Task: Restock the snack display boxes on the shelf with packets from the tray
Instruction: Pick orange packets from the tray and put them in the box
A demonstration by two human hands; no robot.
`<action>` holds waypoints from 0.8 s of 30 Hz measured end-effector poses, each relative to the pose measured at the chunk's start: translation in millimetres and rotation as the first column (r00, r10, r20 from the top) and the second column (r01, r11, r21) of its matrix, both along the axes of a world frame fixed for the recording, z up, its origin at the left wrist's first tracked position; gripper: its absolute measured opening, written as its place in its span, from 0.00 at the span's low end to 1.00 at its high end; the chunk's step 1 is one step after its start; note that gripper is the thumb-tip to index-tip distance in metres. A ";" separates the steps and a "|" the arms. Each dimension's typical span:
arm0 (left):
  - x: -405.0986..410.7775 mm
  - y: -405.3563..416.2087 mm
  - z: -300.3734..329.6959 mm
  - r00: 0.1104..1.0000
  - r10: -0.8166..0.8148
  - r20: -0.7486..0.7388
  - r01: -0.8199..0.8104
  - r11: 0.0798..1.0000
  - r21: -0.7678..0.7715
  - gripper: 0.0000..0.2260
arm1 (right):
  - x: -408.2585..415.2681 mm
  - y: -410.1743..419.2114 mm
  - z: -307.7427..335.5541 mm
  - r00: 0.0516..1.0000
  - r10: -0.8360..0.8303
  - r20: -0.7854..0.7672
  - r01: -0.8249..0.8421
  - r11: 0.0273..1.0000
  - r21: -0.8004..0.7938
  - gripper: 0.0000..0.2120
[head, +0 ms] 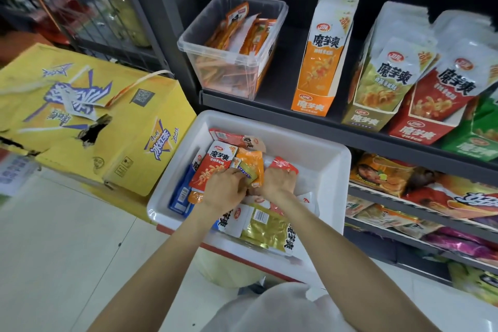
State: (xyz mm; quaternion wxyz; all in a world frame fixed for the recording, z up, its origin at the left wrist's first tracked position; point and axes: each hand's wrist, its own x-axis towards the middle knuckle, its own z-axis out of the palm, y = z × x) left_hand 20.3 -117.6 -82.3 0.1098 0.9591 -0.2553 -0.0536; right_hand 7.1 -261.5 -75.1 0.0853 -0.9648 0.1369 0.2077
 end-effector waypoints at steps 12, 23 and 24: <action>-4.5 -28.7 109.5 0.943 -0.128 0.306 0.259 0.861 -0.437 0.21 | -52.3 -93.6 141.4 0.935 -0.059 0.349 -0.092 0.912 0.401 0.10; 9.5 -89.0 161.7 0.946 -0.271 -0.176 0.051 0.664 -0.746 0.04 | -78.7 -131.8 199.8 0.667 -0.566 0.485 -0.139 0.544 0.827 0.09; 10.2 -94.1 163.6 0.944 -0.274 -0.182 0.037 0.637 -0.770 0.04 | -75.7 -131.8 200.5 0.667 -0.560 0.491 -0.134 0.558 0.819 0.09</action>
